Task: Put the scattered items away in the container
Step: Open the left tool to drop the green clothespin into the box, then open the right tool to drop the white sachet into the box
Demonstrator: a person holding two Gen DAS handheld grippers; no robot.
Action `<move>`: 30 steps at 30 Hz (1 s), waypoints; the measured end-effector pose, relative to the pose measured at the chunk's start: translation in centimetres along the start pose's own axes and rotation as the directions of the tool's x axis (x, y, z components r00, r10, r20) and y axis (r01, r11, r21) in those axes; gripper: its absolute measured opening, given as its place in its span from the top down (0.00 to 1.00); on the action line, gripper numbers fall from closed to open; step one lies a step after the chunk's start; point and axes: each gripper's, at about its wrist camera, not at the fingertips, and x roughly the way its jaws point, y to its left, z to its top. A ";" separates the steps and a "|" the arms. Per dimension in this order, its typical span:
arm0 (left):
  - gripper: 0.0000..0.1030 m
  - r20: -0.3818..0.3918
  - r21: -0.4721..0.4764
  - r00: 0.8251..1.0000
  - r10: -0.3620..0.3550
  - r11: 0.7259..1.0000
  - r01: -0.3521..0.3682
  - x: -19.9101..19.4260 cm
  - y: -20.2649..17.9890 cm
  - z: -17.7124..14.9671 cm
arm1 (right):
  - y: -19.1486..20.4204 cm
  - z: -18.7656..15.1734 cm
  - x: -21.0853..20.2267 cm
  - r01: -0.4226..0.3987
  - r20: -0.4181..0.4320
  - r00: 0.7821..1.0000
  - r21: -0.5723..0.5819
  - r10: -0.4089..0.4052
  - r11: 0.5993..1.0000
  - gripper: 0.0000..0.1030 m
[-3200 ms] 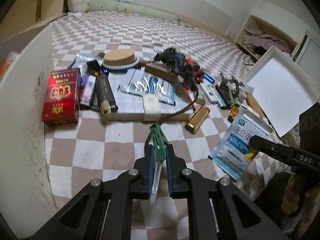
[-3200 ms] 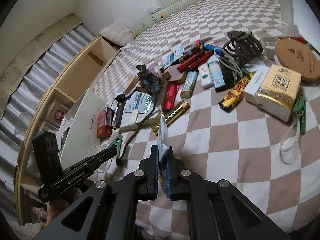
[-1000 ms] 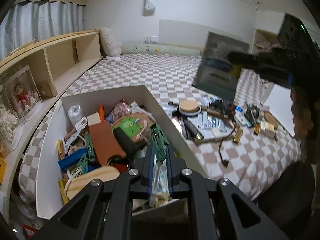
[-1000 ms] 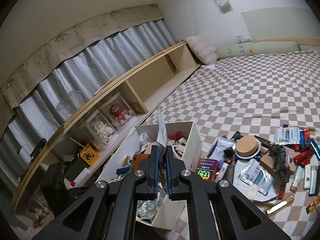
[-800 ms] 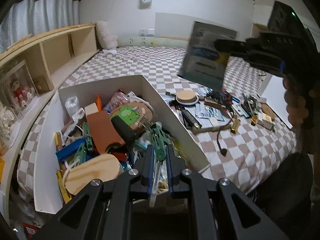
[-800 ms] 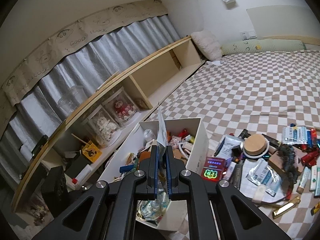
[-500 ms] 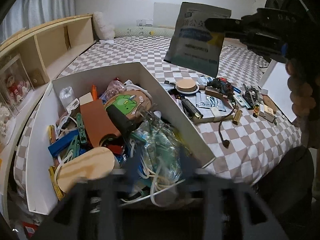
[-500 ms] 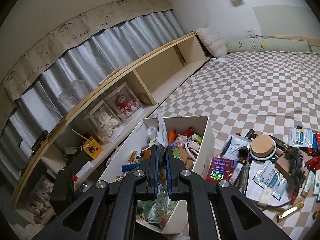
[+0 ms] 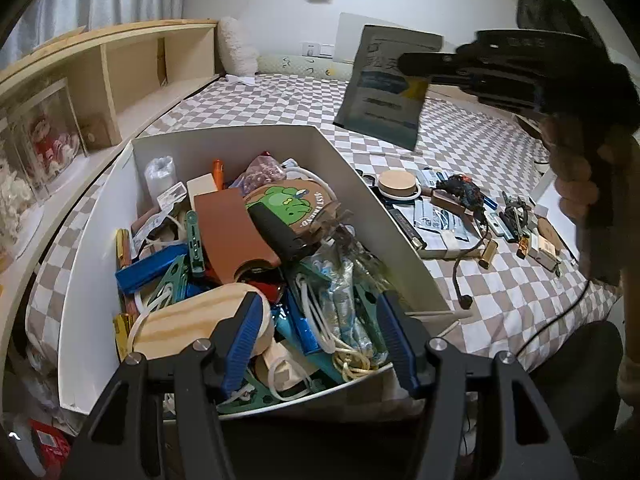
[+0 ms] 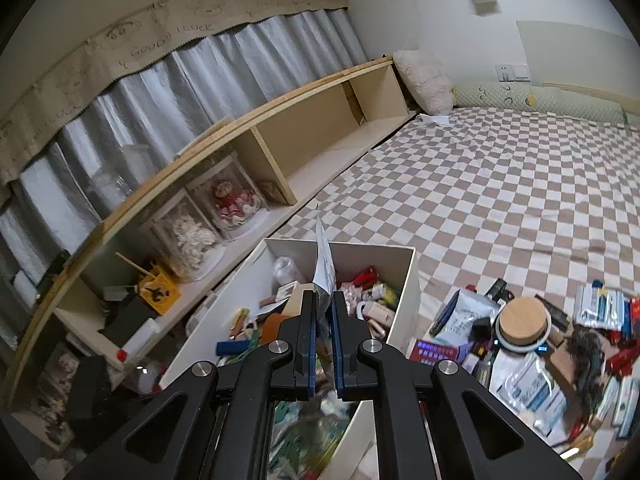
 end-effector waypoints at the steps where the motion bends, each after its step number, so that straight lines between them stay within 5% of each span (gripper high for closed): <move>1: 0.43 0.000 -0.004 1.000 0.003 1.000 -0.003 0.0 0.2 -0.1 | 0.1 0.3 0.6 0.006 -0.006 1.000 -0.006 -0.006 1.000 0.92; 15: 0.43 0.035 -0.083 0.999 0.028 0.996 -0.025 -0.8 2.9 0.1 | -0.3 3.7 6.8 0.112 -0.072 0.990 -0.135 -0.122 0.985 0.92; 30: 0.43 0.025 -0.127 0.999 0.034 0.991 -0.030 0.2 4.9 1.4 | -1.0 4.3 13.5 0.213 -0.165 0.951 -0.267 -0.262 0.940 0.92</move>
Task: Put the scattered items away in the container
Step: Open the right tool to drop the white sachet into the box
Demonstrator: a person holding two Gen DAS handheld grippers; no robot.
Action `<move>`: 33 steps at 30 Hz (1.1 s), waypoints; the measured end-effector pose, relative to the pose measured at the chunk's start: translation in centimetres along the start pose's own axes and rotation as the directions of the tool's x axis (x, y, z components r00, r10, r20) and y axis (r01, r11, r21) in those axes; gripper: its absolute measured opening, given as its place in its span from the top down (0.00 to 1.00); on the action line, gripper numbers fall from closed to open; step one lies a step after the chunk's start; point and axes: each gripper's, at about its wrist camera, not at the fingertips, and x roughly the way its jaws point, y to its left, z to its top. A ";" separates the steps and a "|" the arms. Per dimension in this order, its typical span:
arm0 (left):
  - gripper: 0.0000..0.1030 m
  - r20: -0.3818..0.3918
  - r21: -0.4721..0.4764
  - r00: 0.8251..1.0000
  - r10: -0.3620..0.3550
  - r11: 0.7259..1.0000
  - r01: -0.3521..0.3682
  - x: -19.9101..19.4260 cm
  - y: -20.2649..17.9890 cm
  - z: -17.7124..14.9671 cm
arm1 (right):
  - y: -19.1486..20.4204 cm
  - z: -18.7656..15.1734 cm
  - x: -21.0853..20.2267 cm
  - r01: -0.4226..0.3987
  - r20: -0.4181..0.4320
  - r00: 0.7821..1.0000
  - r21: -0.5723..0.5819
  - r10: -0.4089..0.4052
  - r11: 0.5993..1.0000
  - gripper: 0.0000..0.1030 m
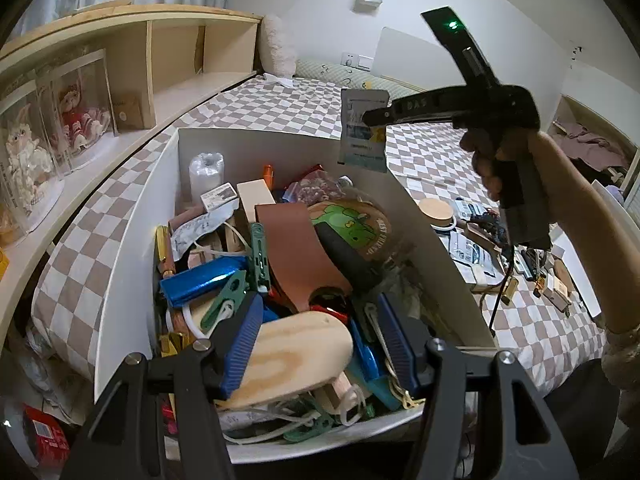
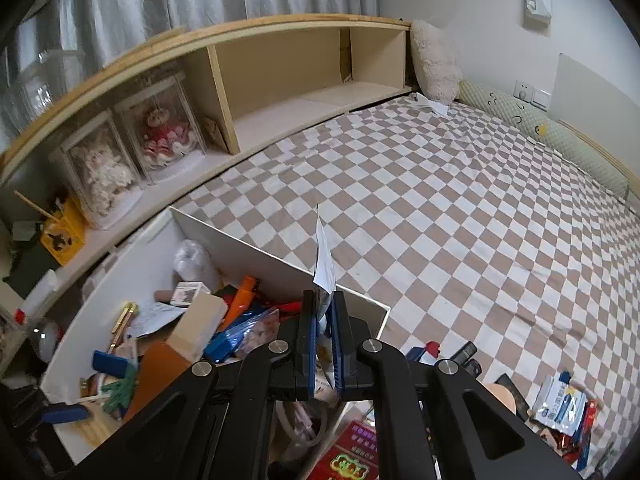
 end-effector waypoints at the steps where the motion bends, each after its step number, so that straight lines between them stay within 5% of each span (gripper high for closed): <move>1: 0.43 0.000 0.000 1.000 0.001 1.000 -0.001 0.0 0.1 0.1 | 0.1 0.0 0.4 0.011 -0.006 1.000 -0.010 -0.011 1.000 0.92; 15: 0.43 -0.011 -0.017 1.000 0.006 1.000 -0.006 0.5 1.6 0.6 | 0.1 0.7 1.9 0.013 -0.041 0.999 -0.020 -0.013 1.000 0.89; 16: 0.43 -0.009 -0.018 1.000 0.005 1.000 -0.005 0.5 1.6 0.7 | 0.0 0.7 1.7 0.007 -0.037 0.999 -0.012 -0.008 1.000 0.80; 17: 0.43 -0.007 -0.018 1.000 0.003 1.000 -0.003 0.5 1.6 0.7 | -0.2 0.8 1.5 0.002 -0.035 0.999 -0.003 -0.002 1.000 0.57; 19: 0.43 -0.006 -0.019 1.000 -0.001 1.000 0.001 0.6 1.6 0.7 | -0.2 0.8 1.0 -0.002 -0.024 1.000 0.003 0.002 1.000 0.36; 33: 0.43 0.005 -0.021 1.000 -0.007 1.000 0.007 0.0 1.4 0.8 | -0.1 0.5 -0.3 -0.037 -0.020 0.999 0.035 0.037 0.999 0.36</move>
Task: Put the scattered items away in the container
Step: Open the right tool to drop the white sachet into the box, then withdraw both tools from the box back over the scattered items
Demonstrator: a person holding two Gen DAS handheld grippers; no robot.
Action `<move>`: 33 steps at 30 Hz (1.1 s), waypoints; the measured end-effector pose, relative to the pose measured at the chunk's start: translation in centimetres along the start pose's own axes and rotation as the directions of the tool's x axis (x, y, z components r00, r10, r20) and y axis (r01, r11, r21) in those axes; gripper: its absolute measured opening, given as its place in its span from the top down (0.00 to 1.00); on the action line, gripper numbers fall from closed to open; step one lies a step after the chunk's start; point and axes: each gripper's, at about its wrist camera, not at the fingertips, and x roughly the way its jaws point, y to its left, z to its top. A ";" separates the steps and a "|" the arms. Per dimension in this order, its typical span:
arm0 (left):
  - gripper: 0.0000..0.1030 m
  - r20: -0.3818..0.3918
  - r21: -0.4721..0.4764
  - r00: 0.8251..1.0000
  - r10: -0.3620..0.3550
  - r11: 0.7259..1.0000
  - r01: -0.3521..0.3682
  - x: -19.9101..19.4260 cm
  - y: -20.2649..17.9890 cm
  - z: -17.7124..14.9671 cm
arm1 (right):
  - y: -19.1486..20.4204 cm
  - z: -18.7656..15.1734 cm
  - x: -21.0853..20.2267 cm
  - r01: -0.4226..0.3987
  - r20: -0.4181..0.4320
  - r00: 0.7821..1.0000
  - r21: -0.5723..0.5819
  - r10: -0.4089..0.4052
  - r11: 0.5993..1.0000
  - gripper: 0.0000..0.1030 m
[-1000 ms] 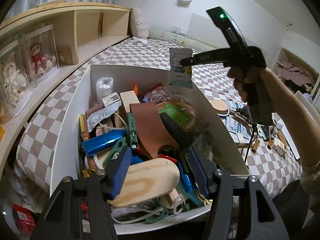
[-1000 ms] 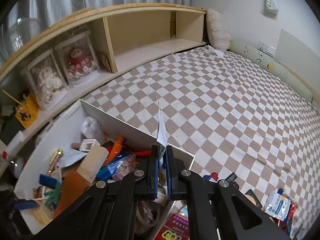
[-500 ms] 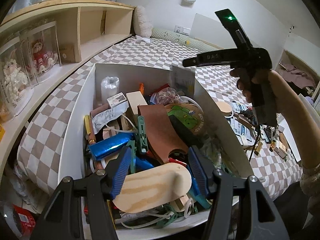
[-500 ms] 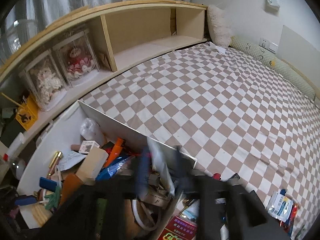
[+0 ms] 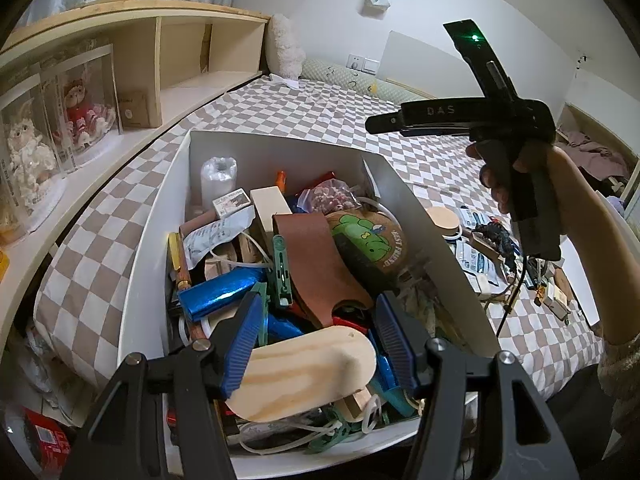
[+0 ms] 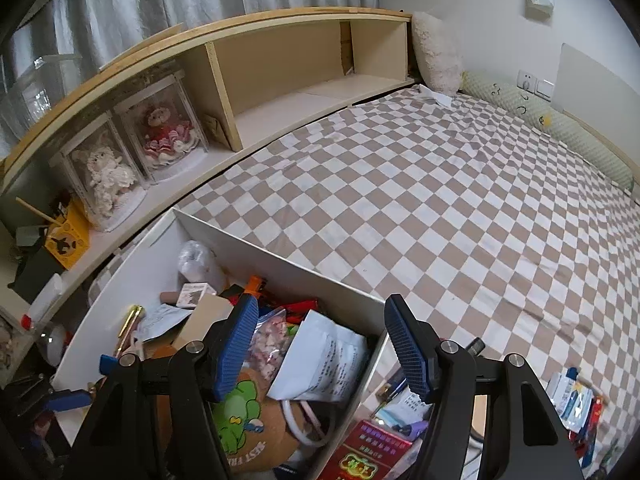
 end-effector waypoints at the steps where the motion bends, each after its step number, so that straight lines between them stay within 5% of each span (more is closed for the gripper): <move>1: 0.43 0.001 0.001 1.000 0.000 1.000 0.000 0.0 0.0 0.0 | 0.0 -0.1 -0.2 -0.007 0.002 1.000 0.005 0.007 1.000 0.36; 12: 0.43 0.003 0.001 1.000 0.003 1.000 -0.003 -0.2 -0.5 0.3 | 0.2 -1.1 -2.6 -0.056 0.030 0.998 0.021 0.056 0.998 0.34; 14: 0.43 0.007 0.010 1.000 0.010 1.000 -0.010 -0.3 -0.6 0.3 | 0.4 -1.4 -3.0 -0.056 0.034 0.998 0.012 0.055 0.998 0.17; 16: 0.43 0.011 0.016 1.000 0.016 1.000 -0.016 -0.5 -0.8 0.3 | 0.5 -1.7 -3.3 -0.055 0.041 0.998 0.005 0.054 0.998 0.10; 20: 0.15 0.035 0.006 0.999 0.021 1.000 -0.022 -1.0 -1.0 0.3 | 0.8 -2.5 -3.9 -0.048 0.050 0.998 -0.009 0.048 0.999 0.00; 24: 0.02 0.058 -0.013 0.998 0.022 1.000 -0.021 -1.5 -1.0 0.4 | 1.2 -3.5 -4.4 -0.021 0.042 0.999 -0.051 0.023 0.998 0.00; 33: 0.00 0.079 -0.068 0.994 0.070 0.996 -0.065 -1.8 -0.7 0.8 | 0.8 -5.7 -5.8 -0.021 0.057 0.998 -0.042 0.023 0.999 0.00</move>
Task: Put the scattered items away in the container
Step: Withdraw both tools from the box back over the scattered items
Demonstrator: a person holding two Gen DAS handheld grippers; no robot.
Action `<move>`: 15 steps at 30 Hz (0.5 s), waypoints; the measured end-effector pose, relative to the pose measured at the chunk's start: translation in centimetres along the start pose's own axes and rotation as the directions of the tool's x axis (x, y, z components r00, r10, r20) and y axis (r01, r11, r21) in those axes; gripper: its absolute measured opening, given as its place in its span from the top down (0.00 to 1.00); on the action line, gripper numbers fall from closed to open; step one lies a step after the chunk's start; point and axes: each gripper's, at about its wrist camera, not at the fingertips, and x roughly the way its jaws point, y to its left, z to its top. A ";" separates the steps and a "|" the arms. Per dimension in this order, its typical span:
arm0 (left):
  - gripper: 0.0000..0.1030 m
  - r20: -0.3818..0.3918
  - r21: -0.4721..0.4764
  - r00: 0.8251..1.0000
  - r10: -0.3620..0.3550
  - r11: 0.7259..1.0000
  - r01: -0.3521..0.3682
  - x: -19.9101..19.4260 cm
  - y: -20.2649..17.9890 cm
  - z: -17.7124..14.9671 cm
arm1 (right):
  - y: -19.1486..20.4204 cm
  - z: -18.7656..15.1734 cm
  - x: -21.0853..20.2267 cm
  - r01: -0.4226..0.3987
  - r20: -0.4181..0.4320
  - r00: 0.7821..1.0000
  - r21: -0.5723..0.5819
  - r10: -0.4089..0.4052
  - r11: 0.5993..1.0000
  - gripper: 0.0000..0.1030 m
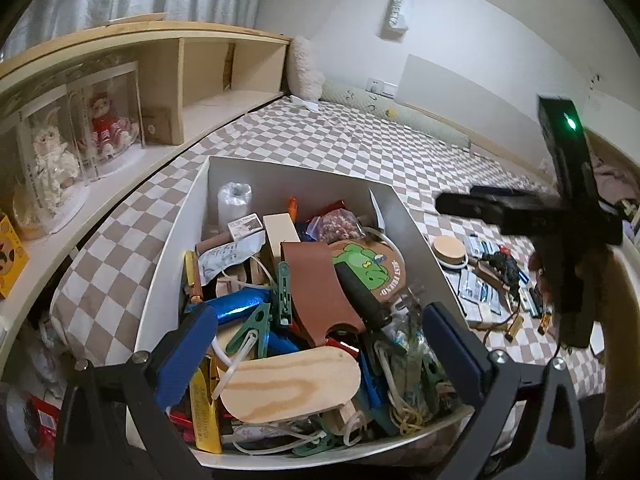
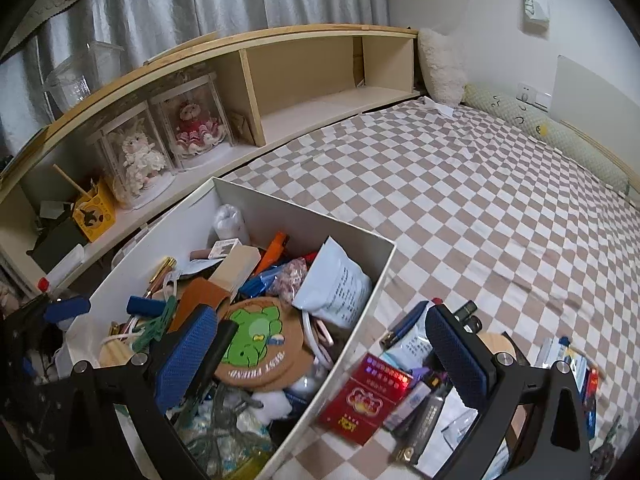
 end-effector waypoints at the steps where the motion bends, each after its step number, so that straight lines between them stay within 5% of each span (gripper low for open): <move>1: 0.00 0.000 -0.005 1.000 0.002 1.000 -0.002 0.0 0.0 0.0 | 0.1 -0.2 -0.2 0.000 0.002 1.000 0.002 0.000 1.000 0.00; 15: 0.00 0.003 0.008 1.000 0.007 1.000 -0.007 0.0 -2.2 -0.1 | -0.2 -3.2 -3.9 -0.009 0.058 0.998 0.052 0.006 0.999 0.00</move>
